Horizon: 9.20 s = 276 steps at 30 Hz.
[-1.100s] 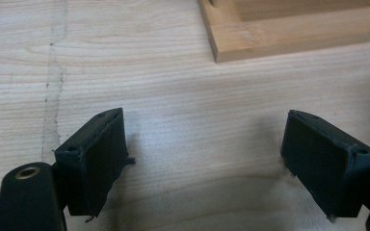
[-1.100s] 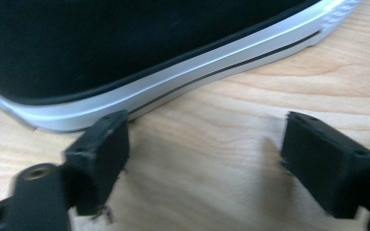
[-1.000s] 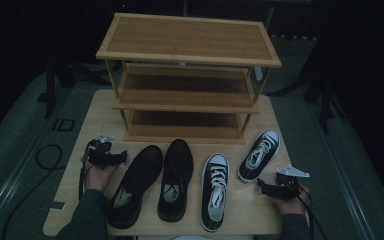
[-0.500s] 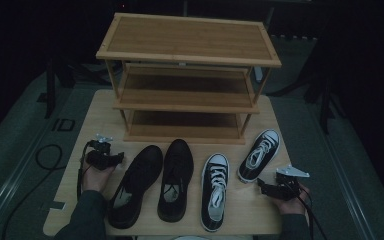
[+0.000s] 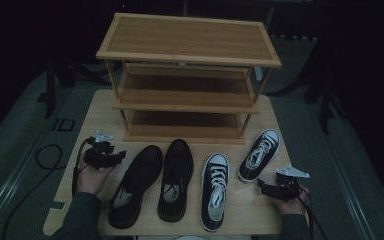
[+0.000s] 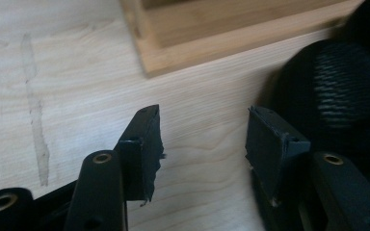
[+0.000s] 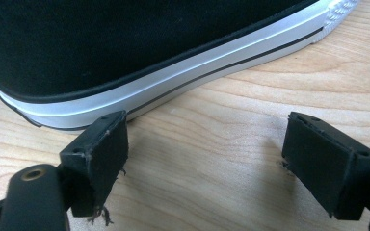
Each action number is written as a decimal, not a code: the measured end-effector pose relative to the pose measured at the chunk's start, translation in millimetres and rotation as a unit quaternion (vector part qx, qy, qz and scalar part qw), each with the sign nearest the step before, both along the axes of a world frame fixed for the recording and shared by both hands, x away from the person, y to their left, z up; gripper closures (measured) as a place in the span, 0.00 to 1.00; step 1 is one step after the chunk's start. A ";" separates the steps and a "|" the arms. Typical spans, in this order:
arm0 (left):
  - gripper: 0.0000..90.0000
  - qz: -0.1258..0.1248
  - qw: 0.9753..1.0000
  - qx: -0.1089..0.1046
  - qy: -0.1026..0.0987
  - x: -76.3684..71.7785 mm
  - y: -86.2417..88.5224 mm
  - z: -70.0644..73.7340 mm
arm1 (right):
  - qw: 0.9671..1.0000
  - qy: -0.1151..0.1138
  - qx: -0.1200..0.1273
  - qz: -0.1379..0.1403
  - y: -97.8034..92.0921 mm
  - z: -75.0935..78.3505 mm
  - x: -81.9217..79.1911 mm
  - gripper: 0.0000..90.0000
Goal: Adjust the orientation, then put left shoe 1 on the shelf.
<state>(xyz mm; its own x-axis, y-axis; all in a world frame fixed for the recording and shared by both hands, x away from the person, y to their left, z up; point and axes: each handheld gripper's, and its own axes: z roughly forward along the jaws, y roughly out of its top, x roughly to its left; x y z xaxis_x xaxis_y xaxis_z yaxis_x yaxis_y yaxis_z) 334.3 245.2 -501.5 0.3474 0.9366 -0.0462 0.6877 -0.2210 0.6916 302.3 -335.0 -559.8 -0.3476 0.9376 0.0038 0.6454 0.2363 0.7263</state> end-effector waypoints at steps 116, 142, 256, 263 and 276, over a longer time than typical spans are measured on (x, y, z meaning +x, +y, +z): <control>0.97 -0.052 0.997 0.010 0.061 -28.1 -42.9 39.8 | 1.000 0.000 -0.002 -0.001 0.9 0.0 -0.7 0.18; 0.97 -0.030 0.999 0.030 0.022 64.8 -49.5 39.6 | 1.000 0.000 -0.001 0.001 0.8 0.1 -0.3 0.18; 1.00 -0.035 0.998 0.024 0.045 -56.3 -39.8 -25.2 | 1.000 0.001 -0.001 0.003 0.6 0.2 0.1 0.18; 1.00 -0.022 0.997 0.041 0.063 -50.4 -42.1 -32.9 | 1.000 0.001 -0.001 0.003 0.6 0.2 0.1 0.18; 0.99 -0.016 0.996 0.051 0.071 -42.6 -48.7 -37.9 | 1.000 0.000 -0.001 0.004 0.6 0.1 0.3 0.18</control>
<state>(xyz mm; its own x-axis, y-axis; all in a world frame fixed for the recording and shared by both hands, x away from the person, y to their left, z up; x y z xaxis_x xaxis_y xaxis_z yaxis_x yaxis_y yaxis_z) 291.6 196.5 -539.4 0.3735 0.9276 -0.0028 0.7683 -0.3077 0.5613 302.6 -334.5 -559.7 -0.3554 0.9347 0.0014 0.6440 0.2438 0.7252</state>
